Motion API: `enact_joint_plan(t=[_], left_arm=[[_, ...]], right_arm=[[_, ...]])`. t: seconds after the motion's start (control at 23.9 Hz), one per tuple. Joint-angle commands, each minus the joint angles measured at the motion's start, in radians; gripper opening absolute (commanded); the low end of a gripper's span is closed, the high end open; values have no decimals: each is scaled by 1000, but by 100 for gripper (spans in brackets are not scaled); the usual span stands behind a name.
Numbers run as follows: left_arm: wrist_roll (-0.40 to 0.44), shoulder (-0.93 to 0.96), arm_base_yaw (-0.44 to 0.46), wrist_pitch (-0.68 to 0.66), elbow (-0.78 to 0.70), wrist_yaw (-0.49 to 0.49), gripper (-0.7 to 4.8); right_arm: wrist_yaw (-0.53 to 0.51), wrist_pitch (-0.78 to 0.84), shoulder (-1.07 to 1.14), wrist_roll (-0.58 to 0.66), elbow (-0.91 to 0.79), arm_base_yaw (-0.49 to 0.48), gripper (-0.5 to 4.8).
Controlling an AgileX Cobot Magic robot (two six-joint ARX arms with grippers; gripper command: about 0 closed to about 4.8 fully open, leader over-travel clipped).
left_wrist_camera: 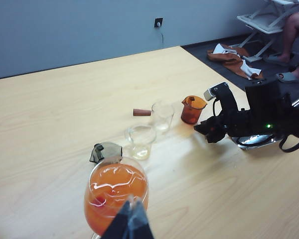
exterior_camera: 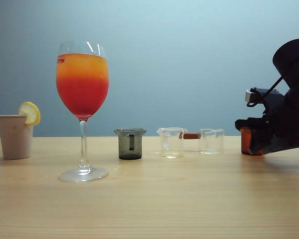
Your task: Pick up the fourth measuring cup from the left, pour the grenadine inside into the goblet, and finally put the measuring cup back in its original place.
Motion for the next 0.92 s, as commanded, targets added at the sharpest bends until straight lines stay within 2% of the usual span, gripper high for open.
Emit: enact_joint_plan(t=[0.04, 0.17, 0.29, 0.42, 0.79, 0.92], left_arm=[[3, -3, 0, -11, 7, 0, -5], [3, -3, 0, -26, 7, 0, -5], [4, -3, 0, -46, 7, 0, -5], [4, -3, 0, -67, 7, 1, -5], [3, -3, 0, -74, 7, 4, -5], [-4, -4, 0, -74, 7, 7, -5]], right_arm=[[-46, -61, -21, 1, 3, 1, 131], [-48, -110, -35, 1, 3, 2, 99], [-47, -156, -54, 1, 3, 2, 38], [-46, -207, -105, 0, 3, 2, 8], [-69, -275, -258, 0, 3, 48, -2], [-76, -339, -325, 0, 3, 106, -2]])
